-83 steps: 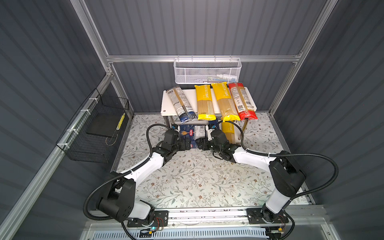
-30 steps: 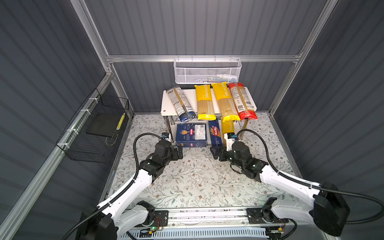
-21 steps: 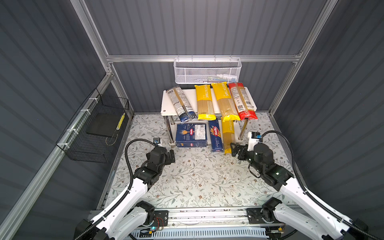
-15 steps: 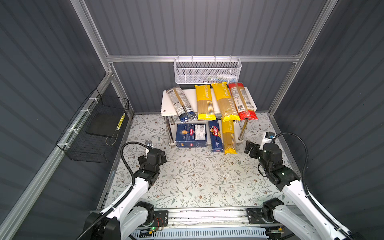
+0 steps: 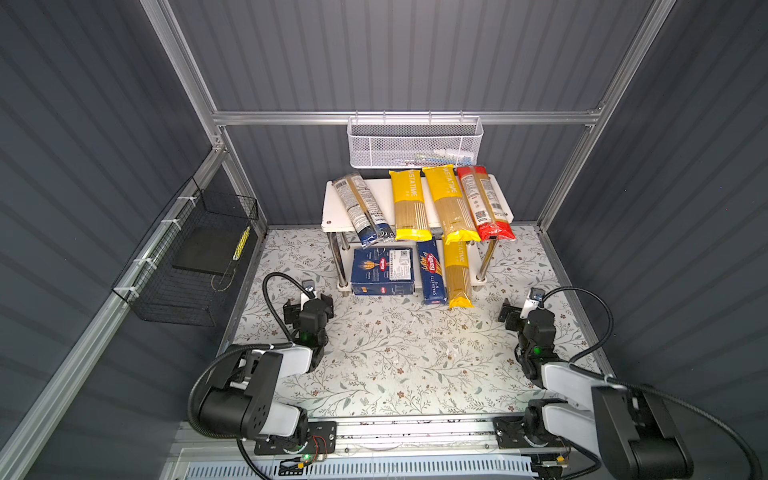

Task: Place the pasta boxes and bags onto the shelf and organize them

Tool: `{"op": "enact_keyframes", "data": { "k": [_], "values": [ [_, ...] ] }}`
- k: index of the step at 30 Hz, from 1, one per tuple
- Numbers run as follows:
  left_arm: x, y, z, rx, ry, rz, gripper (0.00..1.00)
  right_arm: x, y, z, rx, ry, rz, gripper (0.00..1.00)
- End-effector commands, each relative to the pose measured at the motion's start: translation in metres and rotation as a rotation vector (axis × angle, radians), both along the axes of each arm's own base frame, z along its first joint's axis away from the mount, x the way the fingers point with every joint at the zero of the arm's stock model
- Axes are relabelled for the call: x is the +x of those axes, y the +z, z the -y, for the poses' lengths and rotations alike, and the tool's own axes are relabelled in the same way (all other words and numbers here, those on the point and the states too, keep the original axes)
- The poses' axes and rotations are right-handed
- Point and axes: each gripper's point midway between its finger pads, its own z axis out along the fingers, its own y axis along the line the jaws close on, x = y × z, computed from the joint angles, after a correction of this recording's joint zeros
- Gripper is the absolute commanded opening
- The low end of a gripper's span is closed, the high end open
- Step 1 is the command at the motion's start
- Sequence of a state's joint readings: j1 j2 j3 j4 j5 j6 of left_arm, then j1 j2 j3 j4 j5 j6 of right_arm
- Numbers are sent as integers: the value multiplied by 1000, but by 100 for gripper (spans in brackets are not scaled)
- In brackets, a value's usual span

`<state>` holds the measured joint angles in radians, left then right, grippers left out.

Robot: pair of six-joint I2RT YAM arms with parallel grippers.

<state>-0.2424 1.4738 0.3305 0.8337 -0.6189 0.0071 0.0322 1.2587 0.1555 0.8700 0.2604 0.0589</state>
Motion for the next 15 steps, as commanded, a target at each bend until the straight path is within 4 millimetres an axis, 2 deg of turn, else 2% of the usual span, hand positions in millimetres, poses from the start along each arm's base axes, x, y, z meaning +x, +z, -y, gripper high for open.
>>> {"op": "enact_keyframes", "data": {
  "k": [1, 2, 4, 5, 6, 7, 8, 10, 11, 15],
  "values": [
    [18, 10, -3, -45, -32, 101, 100, 30, 42, -8, -20, 69, 215, 99],
    [19, 4, -8, -69, -32, 106, 99, 39, 35, -8, -31, 72, 198, 99],
    [28, -17, -16, -124, -20, 69, 99, 42, 23, -3, -9, 25, 92, 99],
    [38, -20, -17, -119, -43, 72, 100, 48, 23, -1, 5, 29, 74, 99],
    [48, -23, -9, -132, -85, 5, 100, 50, 26, 0, 7, 37, 108, 99],
    [48, -35, -1, -136, -130, -75, 100, 47, 27, 1, 0, 29, 122, 99],
    [51, -26, 1, -124, -153, 1, 100, 45, 26, 1, 6, 29, 111, 99],
    [49, -34, 1, -138, -139, -65, 100, 48, 24, 0, 6, 31, 96, 99],
    [52, -28, 0, -126, -145, -17, 100, 49, 26, 0, 5, 33, 105, 99],
    [52, -28, 1, -131, -144, -25, 99, 48, 25, 0, 4, 35, 104, 99]
  ]
}}
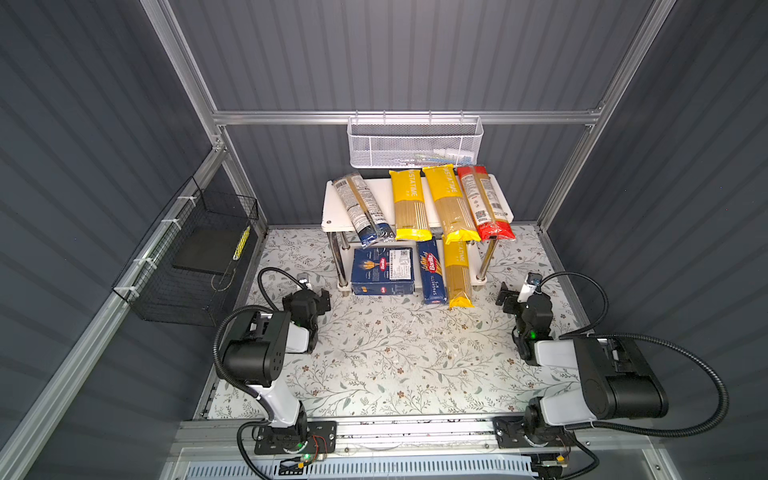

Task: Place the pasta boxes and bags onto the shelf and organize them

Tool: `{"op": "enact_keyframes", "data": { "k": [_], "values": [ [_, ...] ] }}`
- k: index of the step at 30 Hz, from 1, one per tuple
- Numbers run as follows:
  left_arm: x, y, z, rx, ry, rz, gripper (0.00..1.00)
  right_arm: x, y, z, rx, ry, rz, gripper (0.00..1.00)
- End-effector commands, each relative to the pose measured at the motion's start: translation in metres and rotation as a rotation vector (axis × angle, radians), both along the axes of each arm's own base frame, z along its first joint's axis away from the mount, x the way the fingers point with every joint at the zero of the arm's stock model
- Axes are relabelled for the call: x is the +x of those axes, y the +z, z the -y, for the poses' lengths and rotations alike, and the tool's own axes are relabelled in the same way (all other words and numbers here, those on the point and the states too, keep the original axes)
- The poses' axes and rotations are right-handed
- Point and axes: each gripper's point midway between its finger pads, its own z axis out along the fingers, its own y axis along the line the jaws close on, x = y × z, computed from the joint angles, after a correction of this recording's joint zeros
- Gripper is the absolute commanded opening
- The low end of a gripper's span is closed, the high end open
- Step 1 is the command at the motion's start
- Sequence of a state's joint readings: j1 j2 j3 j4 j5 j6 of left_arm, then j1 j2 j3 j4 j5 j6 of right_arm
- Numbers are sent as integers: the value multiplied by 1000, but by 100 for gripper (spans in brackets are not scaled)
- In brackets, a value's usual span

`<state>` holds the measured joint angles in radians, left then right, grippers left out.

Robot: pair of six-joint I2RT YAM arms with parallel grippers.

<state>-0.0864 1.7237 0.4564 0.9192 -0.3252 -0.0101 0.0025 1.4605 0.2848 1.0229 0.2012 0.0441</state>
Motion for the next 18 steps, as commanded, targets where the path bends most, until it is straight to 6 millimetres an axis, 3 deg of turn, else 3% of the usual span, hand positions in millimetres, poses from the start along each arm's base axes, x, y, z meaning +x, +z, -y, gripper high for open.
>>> {"op": "enact_keyframes", "data": {
  "k": [1, 18],
  "values": [
    [4, 6, 6, -12, -30, 8, 100, 4, 7, 0, 1, 5, 25, 99],
    [5, 6, 7, -13, -33, 19, 99, 4, 8, -1, 2, 7, 25, 99]
  ]
}}
